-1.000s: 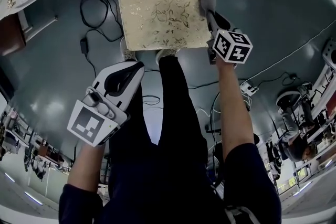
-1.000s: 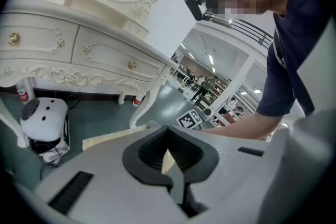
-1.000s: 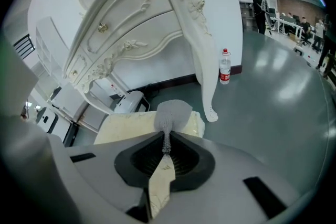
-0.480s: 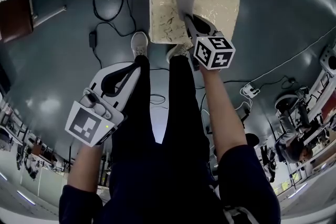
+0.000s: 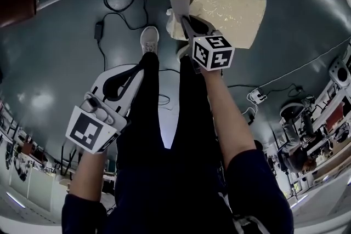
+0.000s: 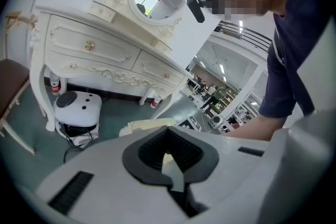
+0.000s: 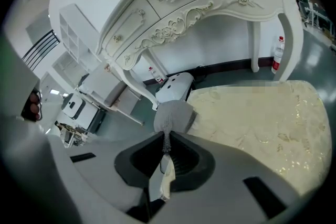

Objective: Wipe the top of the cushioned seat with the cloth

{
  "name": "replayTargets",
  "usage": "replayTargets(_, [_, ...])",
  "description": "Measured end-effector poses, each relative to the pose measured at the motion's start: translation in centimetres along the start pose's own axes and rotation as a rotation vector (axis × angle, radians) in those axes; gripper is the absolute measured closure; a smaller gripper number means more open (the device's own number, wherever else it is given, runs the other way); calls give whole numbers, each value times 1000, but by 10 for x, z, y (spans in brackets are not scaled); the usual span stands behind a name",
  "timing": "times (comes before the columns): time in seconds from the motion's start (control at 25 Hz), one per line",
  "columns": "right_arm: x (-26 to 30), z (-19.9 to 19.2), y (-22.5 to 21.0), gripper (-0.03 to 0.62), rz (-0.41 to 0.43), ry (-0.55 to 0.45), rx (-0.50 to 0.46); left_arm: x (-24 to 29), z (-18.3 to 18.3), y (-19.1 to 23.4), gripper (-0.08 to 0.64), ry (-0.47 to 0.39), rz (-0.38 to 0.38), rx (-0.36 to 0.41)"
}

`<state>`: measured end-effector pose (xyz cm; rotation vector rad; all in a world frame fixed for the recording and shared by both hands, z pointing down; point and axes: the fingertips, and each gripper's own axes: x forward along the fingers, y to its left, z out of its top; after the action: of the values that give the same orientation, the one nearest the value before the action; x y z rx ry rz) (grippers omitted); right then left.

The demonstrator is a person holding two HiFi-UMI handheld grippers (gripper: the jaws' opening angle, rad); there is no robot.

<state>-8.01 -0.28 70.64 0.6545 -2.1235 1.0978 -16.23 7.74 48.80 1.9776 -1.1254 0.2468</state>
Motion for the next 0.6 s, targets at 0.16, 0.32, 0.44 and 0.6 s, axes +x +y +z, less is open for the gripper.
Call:
replayTargets(0.16, [-3, -4, -12, 548, -16, 9, -3, 3, -5, 0, 552, -3, 5, -12])
replayTargets(0.32, [-17, -10, -36, 548, -43, 10, 13, 17, -7, -10, 552, 12, -7, -7])
replayTargets(0.44, [-29, -14, -57, 548, -58, 9, 28, 33, -6, -20, 552, 25, -19, 2])
replayTargets(0.6, [-47, -19, -88, 548, -73, 6, 46, 61, 0, -39, 552, 42, -35, 19])
